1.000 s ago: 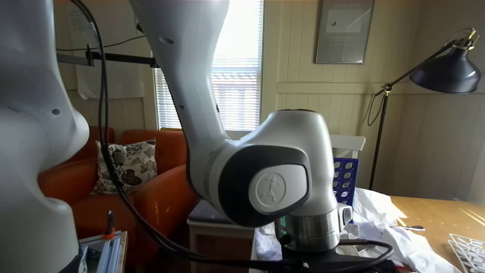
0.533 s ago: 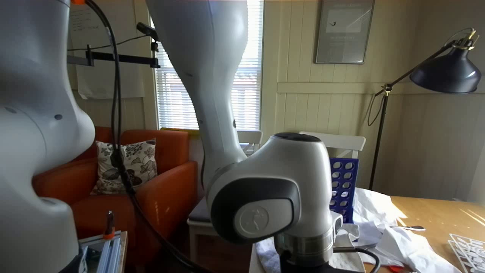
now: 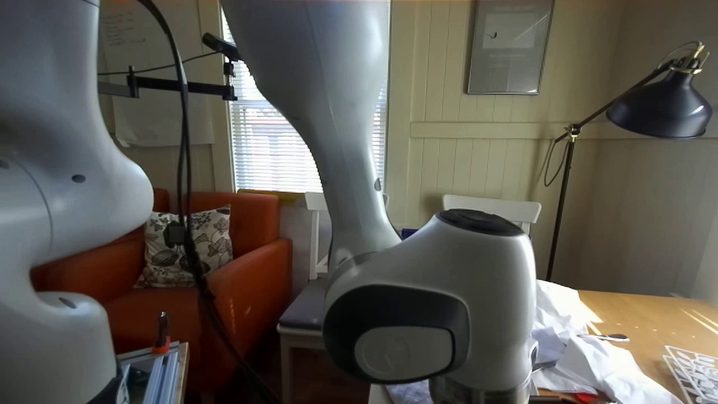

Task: Use the spatula to put the white towel on the blue gameboard.

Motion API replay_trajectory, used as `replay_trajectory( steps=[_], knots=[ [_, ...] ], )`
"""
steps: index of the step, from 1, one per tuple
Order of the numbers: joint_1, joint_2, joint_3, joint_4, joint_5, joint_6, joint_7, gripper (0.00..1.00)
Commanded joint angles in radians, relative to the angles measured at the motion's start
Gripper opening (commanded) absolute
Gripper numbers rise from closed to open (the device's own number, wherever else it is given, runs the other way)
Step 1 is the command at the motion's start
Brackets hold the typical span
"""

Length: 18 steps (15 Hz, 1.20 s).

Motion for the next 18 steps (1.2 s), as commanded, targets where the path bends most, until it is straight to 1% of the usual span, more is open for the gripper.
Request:
replay_trajectory(
  steps=[1, 4, 5, 6, 7, 8, 9, 12, 14, 17, 18],
  knots=[
    [0.009, -0.007, -0.004, 0.011, 0.048, -0.057, -0.064, 1.00],
    [0.033, -0.003, -0.015, 0.013, 0.050, -0.066, -0.081, 1.00],
    [0.041, -0.005, -0.018, 0.012, 0.052, -0.069, -0.082, 0.95],
    [0.050, -0.006, -0.023, 0.014, 0.053, -0.074, -0.083, 0.81],
    [0.061, -0.004, -0.032, 0.016, 0.051, -0.077, -0.079, 0.71],
    [0.069, -0.003, -0.037, 0.016, 0.052, -0.078, -0.079, 0.68],
    [0.076, -0.002, -0.043, 0.017, 0.053, -0.078, -0.079, 0.62],
    [0.093, -0.003, -0.062, 0.015, 0.057, -0.075, -0.076, 0.38],
    [0.105, -0.010, -0.078, 0.011, 0.057, -0.070, -0.070, 0.25],
    [0.129, -0.024, -0.109, 0.004, 0.049, -0.066, -0.057, 0.03],
    [0.142, -0.028, -0.123, 0.003, 0.044, -0.067, -0.049, 0.02]
  ],
)
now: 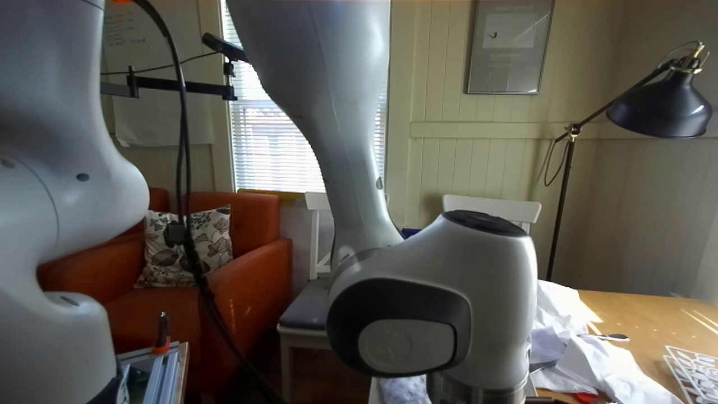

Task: Use the spatula to put the white towel on the blue gameboard.

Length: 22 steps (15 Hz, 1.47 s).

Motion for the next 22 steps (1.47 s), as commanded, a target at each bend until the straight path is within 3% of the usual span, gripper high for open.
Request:
replay_trajectory(
  steps=[1, 4, 7, 9, 11, 13, 17, 22],
  knots=[
    [0.057, -0.025, -0.053, -0.003, 0.020, -0.013, -0.003, 0.05],
    [0.128, -0.045, -0.138, -0.005, -0.018, -0.043, 0.045, 0.06],
    [0.226, -0.107, -0.279, -0.011, -0.103, -0.135, 0.154, 0.06],
    [0.309, -0.114, -0.367, 0.012, -0.231, -0.219, 0.290, 0.06],
    [0.359, -0.124, -0.407, 0.048, -0.373, -0.345, 0.436, 0.06],
    [0.375, -0.135, -0.394, 0.076, -0.446, -0.497, 0.519, 0.06],
    [0.374, -0.111, -0.345, 0.133, -0.433, -0.733, 0.531, 0.06],
    [0.379, -0.097, -0.340, 0.167, -0.497, -0.779, 0.793, 0.06]
  ],
)
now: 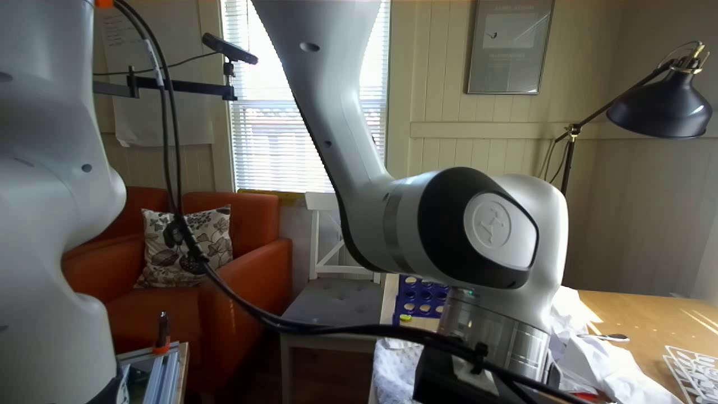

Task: Use the spatula to put the white towel on the blue gameboard.

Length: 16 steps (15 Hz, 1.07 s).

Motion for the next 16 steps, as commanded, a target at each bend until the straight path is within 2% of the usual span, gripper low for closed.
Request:
replay_trajectory(
  steps=[1, 10, 16],
  knots=[
    [0.008, 0.018, 0.010, 0.031, -0.082, -0.033, 0.202, 0.06],
    [0.055, 0.077, 0.103, 0.068, -0.105, 0.020, 0.435, 0.06],
    [0.062, 0.138, 0.156, 0.169, -0.070, 0.041, 0.386, 0.06]
  ],
)
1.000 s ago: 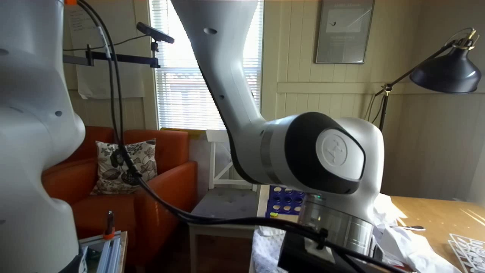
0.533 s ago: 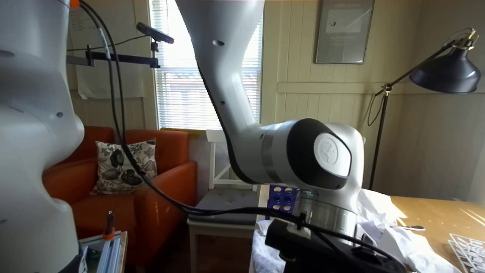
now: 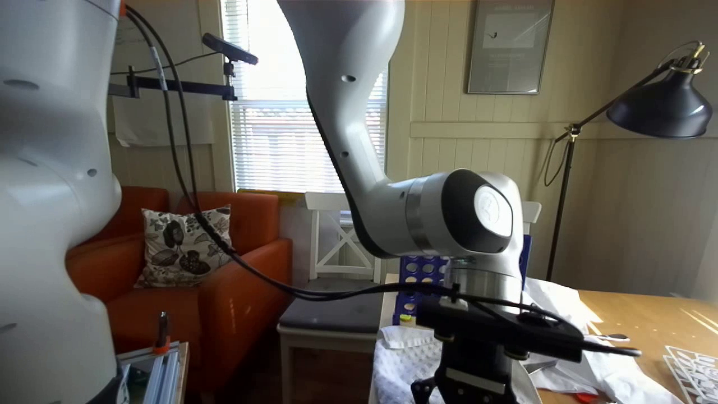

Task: Use the spatula to put the white towel on the blue gameboard.

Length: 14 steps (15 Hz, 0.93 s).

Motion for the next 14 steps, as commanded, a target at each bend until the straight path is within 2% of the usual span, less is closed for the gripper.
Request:
replay_trajectory(
  steps=[1, 4, 8, 14],
  knots=[
    [-0.005, 0.060, 0.030, 0.071, 0.011, 0.034, -0.044, 0.06],
    [-0.022, 0.090, 0.061, 0.086, 0.063, 0.100, -0.143, 0.06],
    [-0.074, 0.108, 0.096, 0.072, 0.193, 0.240, -0.371, 0.06],
    [-0.139, -0.045, 0.120, -0.055, 0.349, 0.385, -0.701, 0.06]
  ],
)
